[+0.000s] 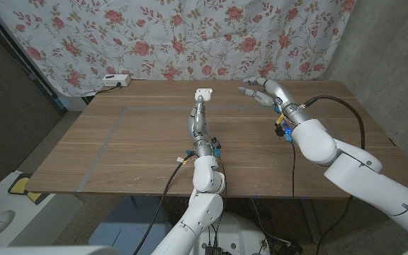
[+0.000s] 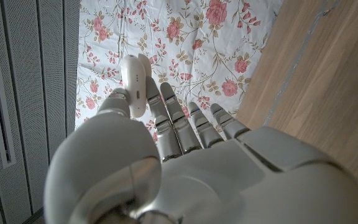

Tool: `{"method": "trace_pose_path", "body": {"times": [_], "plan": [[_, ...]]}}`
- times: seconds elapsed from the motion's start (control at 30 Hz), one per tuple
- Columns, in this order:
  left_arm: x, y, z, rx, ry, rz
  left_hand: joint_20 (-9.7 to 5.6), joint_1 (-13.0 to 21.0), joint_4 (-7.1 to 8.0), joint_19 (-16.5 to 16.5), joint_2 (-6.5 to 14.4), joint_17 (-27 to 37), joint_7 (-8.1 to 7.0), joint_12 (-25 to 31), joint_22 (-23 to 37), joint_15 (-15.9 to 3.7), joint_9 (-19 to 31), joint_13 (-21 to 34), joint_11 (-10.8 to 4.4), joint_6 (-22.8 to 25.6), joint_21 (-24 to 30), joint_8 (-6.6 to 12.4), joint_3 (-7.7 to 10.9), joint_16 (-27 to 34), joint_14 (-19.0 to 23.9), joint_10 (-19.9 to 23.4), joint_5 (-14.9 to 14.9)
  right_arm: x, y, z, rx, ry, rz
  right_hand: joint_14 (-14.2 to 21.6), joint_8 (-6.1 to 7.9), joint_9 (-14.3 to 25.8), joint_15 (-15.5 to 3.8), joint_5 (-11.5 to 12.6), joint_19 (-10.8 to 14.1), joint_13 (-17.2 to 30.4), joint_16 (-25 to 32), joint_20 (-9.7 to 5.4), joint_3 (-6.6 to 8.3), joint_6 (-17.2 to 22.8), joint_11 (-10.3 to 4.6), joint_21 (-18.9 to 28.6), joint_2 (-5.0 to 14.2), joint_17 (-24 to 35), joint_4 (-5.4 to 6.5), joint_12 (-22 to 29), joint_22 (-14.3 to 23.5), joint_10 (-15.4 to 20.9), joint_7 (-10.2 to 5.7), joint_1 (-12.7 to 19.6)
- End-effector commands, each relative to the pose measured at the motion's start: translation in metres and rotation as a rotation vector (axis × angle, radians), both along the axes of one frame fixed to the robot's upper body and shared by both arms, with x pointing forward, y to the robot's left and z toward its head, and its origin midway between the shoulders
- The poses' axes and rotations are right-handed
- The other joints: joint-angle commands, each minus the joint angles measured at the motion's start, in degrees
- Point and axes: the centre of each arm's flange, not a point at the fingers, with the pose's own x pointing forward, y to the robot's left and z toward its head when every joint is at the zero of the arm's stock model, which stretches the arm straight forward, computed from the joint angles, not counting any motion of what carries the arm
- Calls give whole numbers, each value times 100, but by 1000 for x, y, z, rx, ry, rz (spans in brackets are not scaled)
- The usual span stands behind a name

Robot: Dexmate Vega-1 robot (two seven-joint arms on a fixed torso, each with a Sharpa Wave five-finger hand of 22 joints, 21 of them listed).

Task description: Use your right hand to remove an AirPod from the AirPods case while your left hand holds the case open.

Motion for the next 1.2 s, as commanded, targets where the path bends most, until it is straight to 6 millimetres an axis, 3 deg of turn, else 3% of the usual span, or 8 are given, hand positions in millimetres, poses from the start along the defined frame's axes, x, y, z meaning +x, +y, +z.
{"method": "trace_pose_path", "body": {"times": [0.03, 0.17, 0.27, 0.43, 0.53, 0.7, 0.97, 1.2], "plan": [[0, -2, -2, 15, 5, -21, 16, 30, 20, -12, -42, 24, -199, -36, 25, -132, 326, 31, -114, 211, -13, 27, -28, -46, 90, 130, 38, -3, -3, 7, -10, 19, 33, 15, 92, 47, 100, 42, 31, -23, -12, -50, 49, 221, 183, 38, -15, -27, -15, -17, 13, -13, 94, 114], [1, -1, -1, 35, -10, -9, 9, 34, 18, -12, -62, 25, -206, -50, 25, -131, 312, 34, -116, 210, -14, 24, -40, -61, 75, 139, 49, -6, -3, 11, -25, 19, 41, -76, 123, 83, 192, 50, 1, -67, -51, -66, 76, 306, 250, 31, -26, -65, -20, -102, 11, -219, 158, 174], [6, 0, -1, 76, -63, -50, 7, 34, 23, -14, -67, 26, -221, -62, 25, -128, 307, 36, -117, 215, -15, 26, -48, -76, 50, 146, 58, -5, -4, 15, -39, 39, 55, -215, 155, 145, 280, 67, -67, -124, -96, -49, 126, 368, 429, 15, -20, -109, -28, -149, 9, -396, 206, 271], [5, -3, -1, 88, -62, -53, 15, 34, 33, -40, -74, 29, -229, -90, 25, -107, 296, 40, -119, 219, -25, 27, -62, -120, -47, 148, 78, -7, -5, 23, -68, 42, 67, -363, 193, 239, 321, 107, -232, -194, -125, 35, 194, 404, 449, -26, -17, -159, -47, -180, 5, -606, 268, 408], [4, -2, -1, 90, -60, -41, 25, 37, 34, -34, -76, 30, -235, -100, 25, -102, 297, 40, -119, 208, -23, 26, -66, -120, -46, 147, 85, -10, -4, 29, -88, 40, 73, -417, 156, 294, 323, 135, -306, -226, -123, 137, 227, 271, 420, -36, -21, -182, -48, -173, 1, -681, 216, 473], [5, 0, -1, 126, -98, -63, 30, 45, 38, -34, -73, 33, -235, -121, 24, -101, 295, 43, -121, 209, -23, 29, -72, -118, -38, 144, 100, -18, 0, 38, -124, 13, 87, -420, -51, 448, 326, 184, -359, -274, -51, 174, 285, -369, 199, -9, -60, -225, -17, 25, -5, -290, -242, 589], [3, 3, -4, 127, -80, -49, 26, 46, 50, -38, -80, 35, -249, -147, 24, -91, 291, 48, -122, 223, -25, 39, -90, -124, -50, 154, 119, -30, 12, 50, -178, -32, 119, -319, -240, 438, 235, 206, -377, -244, 27, 180, 327, -799, 28, 4, -74, -229, -7, 176, -7, 106, -345, 668], [8, 7, -9, 159, -106, -58, 31, 57, 53, -41, -90, 37, -263, -172, 24, -93, 272, 53, -123, 200, -26, 24, -105, -125, -50, 164, 140, -36, 20, 62, -214, -44, 126, -209, -246, 416, 196, 215, -320, -205, 83, 177, 352, -799, -26, 29, -64, -227, -4, 254, -8, 302, -322, 707]]}}
